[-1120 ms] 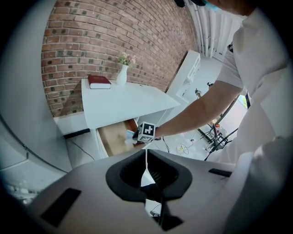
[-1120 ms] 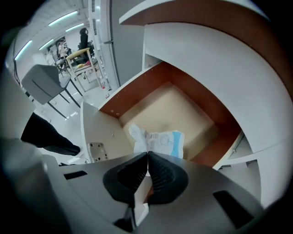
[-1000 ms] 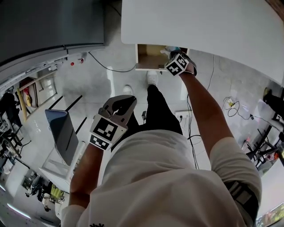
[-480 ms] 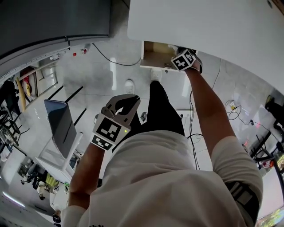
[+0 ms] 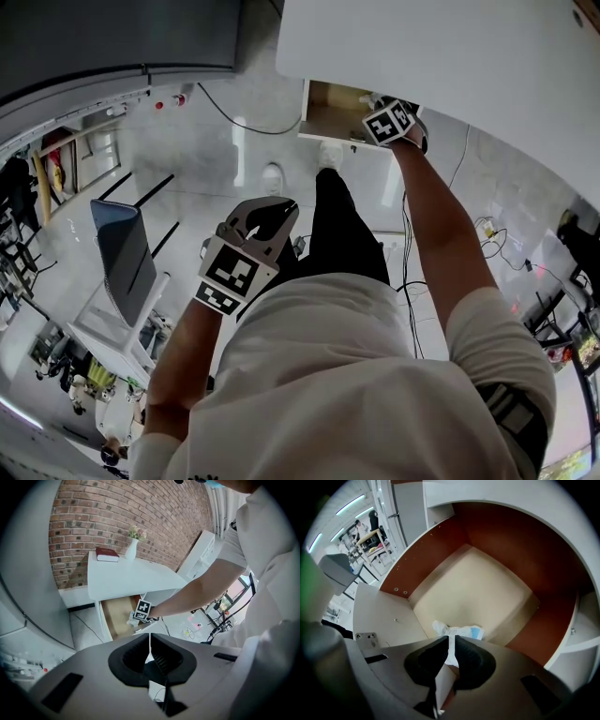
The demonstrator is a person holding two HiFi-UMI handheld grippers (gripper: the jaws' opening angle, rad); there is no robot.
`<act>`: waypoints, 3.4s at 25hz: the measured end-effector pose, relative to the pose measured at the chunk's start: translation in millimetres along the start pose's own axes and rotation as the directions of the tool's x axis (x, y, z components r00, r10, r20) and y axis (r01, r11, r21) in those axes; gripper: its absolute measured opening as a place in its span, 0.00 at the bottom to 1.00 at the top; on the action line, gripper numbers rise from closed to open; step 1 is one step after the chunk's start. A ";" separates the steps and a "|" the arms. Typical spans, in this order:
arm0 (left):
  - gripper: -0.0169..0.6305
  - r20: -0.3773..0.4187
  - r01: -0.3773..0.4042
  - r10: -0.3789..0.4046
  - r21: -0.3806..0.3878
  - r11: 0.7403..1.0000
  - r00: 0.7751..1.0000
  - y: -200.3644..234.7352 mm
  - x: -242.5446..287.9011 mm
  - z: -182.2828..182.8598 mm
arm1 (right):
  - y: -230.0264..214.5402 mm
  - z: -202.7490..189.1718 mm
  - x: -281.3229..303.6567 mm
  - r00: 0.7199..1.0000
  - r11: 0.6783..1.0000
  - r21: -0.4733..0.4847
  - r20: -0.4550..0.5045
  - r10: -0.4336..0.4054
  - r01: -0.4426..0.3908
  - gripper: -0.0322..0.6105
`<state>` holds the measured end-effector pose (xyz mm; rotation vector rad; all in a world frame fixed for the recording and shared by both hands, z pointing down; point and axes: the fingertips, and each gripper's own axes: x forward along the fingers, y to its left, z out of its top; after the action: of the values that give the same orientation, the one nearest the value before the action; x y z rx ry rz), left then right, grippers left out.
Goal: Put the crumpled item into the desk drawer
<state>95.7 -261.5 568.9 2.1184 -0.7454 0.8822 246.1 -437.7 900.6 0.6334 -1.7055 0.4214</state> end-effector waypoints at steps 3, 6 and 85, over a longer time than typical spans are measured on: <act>0.07 0.008 -0.003 0.003 0.005 1.000 1.000 -8.0 -8.0 -2.9 | 4.3 -3.2 -12.1 1.000 1.000 0.001 0.007 0.001 -0.001 0.15; 0.07 0.026 -0.003 0.002 0.021 1.000 1.000 -16.3 -15.2 -3.0 | 6.5 -5.4 -28.0 1.000 1.000 0.008 0.027 -0.007 0.006 0.15; 0.07 0.204 0.107 -0.189 0.359 0.927 0.960 -83.4 -301.7 -179.4 | 430.0 -1.4 -484.4 0.884 0.969 0.241 0.462 -0.072 -0.047 0.10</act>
<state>-89.2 -3.5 397.4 2.5895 -0.5643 0.7263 51.9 -9.8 454.8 0.9892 -2.1251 0.5036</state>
